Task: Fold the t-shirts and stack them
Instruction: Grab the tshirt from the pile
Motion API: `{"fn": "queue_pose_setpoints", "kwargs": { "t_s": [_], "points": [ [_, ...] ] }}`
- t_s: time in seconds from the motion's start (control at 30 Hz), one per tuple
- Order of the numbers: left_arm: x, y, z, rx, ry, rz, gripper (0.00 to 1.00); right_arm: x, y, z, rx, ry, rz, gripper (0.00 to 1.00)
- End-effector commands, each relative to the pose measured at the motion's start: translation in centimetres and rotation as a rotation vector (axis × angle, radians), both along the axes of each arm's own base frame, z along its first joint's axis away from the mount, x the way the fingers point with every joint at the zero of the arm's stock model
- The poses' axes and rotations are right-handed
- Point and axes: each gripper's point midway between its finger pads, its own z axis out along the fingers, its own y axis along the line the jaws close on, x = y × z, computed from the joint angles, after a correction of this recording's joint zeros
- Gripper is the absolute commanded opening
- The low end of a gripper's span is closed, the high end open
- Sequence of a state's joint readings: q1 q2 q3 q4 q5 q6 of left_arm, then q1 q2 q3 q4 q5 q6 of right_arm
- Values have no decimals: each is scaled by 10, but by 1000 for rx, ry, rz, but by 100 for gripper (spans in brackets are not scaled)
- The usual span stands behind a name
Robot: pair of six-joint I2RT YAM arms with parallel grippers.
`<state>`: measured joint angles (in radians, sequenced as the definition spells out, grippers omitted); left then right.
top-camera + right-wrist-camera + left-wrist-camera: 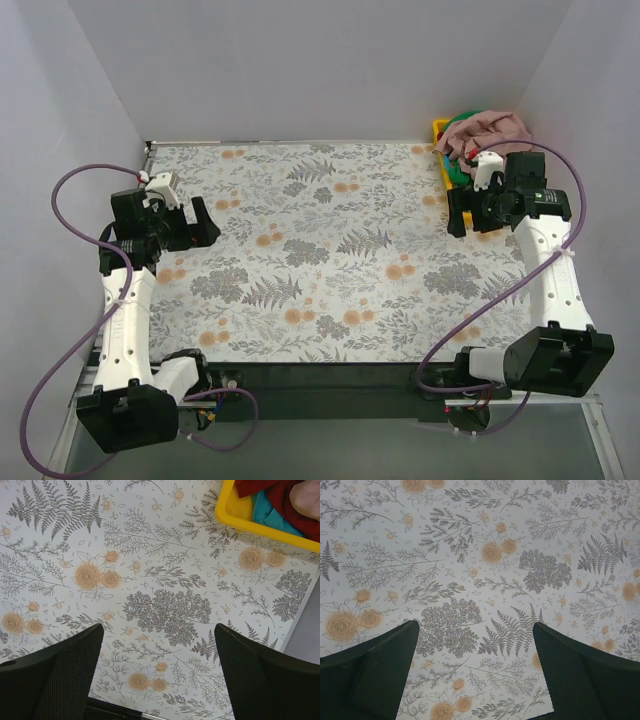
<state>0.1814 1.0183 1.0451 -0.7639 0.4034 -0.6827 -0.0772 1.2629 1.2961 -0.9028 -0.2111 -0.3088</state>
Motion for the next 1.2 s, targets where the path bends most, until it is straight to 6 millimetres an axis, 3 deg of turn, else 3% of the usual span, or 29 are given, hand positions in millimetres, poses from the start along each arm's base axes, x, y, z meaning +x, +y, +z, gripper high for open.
{"fn": "queue_pose_setpoints", "kwargs": {
  "t_s": [0.0, 0.1, 0.17, 0.2, 0.23, 0.27, 0.3, 0.33, 0.37, 0.4, 0.5, 0.6, 0.8, 0.97, 1.1, 1.17],
  "points": [
    [0, 4, 0, 1, -8, 43, 98, 15, -1, 24, 20, -48, -32, 98],
    [9, 14, 9, -4, -25, 123, 98, 42, -1, 55, 64, -97, -42, 98],
    [14, 17, 15, 11, -57, 135, 98, 72, -11, 80, 60, -153, -69, 98],
    [16, 19, 13, 13, -63, 150, 98, 88, -18, 74, 58, -134, -84, 98],
    [17, 25, 16, 33, -81, 174, 98, 99, -30, 78, 48, -150, -108, 98],
    [20, 26, 20, 37, -106, 177, 98, 115, -38, 105, 37, -223, -125, 98],
    [21, 26, 23, 39, -119, 176, 98, 135, -48, 94, 38, -201, -146, 98],
    [21, 25, 24, 38, -125, 167, 98, 147, -63, 102, 33, -228, -186, 98],
    [21, 21, 28, 26, -136, 146, 98, 160, -72, 124, 37, -292, -212, 98],
    [20, 18, 29, 21, -139, 131, 98, 183, -85, 118, 40, -306, -241, 98],
    [17, 8, 39, 8, -175, 67, 98, 213, -117, 131, 46, -397, -318, 98],
    [16, 5, 46, 3, -203, 54, 98, 254, -139, 114, 81, -467, -349, 98],
    [11, 4, 31, -7, -165, 58, 98, 304, -152, 72, 126, -521, -345, 98],
    [5, 7, 27, 17, -166, 64, 98, 327, -159, 35, 144, -513, -364, 98],
    [2, 5, 20, 14, -152, 62, 98, 340, -165, -7, 134, -469, -372, 98],
    [1, 7, 14, 14, -141, 69, 98, 344, -161, -15, 132, -464, -354, 98]
  ]
}}
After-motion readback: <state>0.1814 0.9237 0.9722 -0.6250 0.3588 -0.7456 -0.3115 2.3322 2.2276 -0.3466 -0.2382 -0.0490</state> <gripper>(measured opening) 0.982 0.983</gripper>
